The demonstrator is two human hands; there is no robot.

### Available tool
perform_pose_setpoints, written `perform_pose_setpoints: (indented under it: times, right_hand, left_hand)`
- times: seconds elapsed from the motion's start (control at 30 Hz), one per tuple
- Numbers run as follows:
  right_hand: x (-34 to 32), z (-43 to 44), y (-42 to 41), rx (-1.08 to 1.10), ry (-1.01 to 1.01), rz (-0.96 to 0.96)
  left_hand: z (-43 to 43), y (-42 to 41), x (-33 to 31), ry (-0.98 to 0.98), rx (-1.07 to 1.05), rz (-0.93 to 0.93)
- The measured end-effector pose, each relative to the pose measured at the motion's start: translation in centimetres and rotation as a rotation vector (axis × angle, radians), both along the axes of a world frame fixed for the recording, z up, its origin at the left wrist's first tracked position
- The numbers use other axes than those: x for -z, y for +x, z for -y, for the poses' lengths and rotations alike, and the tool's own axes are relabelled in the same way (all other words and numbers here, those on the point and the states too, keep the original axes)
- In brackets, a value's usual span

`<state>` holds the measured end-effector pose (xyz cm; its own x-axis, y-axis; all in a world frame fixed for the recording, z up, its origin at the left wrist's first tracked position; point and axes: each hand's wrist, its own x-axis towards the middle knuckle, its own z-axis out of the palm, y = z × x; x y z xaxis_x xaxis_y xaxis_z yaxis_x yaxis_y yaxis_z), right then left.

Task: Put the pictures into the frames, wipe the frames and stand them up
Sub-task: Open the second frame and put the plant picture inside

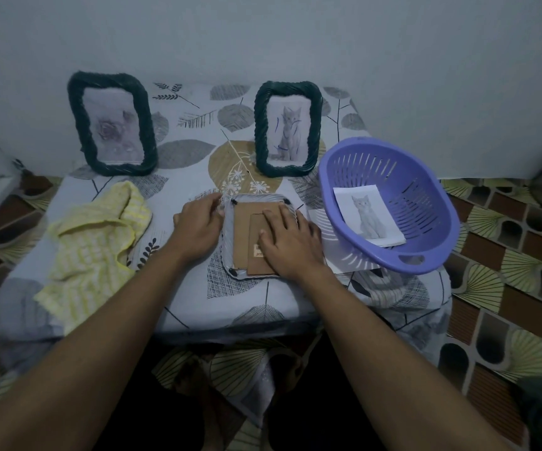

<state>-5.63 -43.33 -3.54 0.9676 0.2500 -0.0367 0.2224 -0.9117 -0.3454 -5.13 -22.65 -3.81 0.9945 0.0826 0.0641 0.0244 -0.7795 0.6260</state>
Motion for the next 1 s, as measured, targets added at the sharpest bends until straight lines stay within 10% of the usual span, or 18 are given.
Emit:
perform_pose_setpoints:
  times: [0.27, 1.0]
  right_hand:
    - [-0.2, -0.2, -0.1, -0.015, -0.021, -0.008]
    - [-1.6, -1.1, 0.8, 0.222, 0.046, 0.046]
  left_hand:
    - [0.5, -4.3, 1.1, 0.298, 0.112, -0.052]
    - [0.7, -4.5, 0.5, 0.298, 0.063, -0.017]
